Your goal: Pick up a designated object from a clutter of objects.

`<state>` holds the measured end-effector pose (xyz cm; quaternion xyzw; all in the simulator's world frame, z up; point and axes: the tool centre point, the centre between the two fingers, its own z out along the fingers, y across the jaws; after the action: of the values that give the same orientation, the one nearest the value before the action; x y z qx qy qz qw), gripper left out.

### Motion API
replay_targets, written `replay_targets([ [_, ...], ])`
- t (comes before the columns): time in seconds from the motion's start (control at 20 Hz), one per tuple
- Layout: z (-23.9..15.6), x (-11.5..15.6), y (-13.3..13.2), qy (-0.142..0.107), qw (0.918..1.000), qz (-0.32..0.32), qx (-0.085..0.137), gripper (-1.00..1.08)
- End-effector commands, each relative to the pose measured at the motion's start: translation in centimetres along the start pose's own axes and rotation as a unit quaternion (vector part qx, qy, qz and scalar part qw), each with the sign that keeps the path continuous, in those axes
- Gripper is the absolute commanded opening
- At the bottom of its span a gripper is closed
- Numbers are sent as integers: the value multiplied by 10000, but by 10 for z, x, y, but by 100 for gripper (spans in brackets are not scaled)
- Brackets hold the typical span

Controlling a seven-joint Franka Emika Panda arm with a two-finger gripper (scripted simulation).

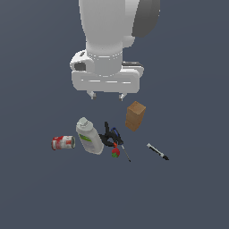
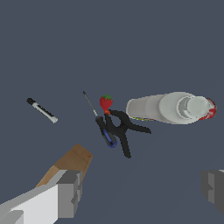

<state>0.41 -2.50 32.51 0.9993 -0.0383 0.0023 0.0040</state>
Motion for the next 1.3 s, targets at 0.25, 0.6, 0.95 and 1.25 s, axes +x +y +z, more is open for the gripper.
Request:
replay_targets([
  [0.25,-8,2,6,55,10000,5,32,100],
  [0.6,-14,4,12,101,9999,7,58,100],
  [0.95,-7,1,3,94,9998,169,62,100],
  [1.25,8,-6,-12,80,9988,470,68,100],
])
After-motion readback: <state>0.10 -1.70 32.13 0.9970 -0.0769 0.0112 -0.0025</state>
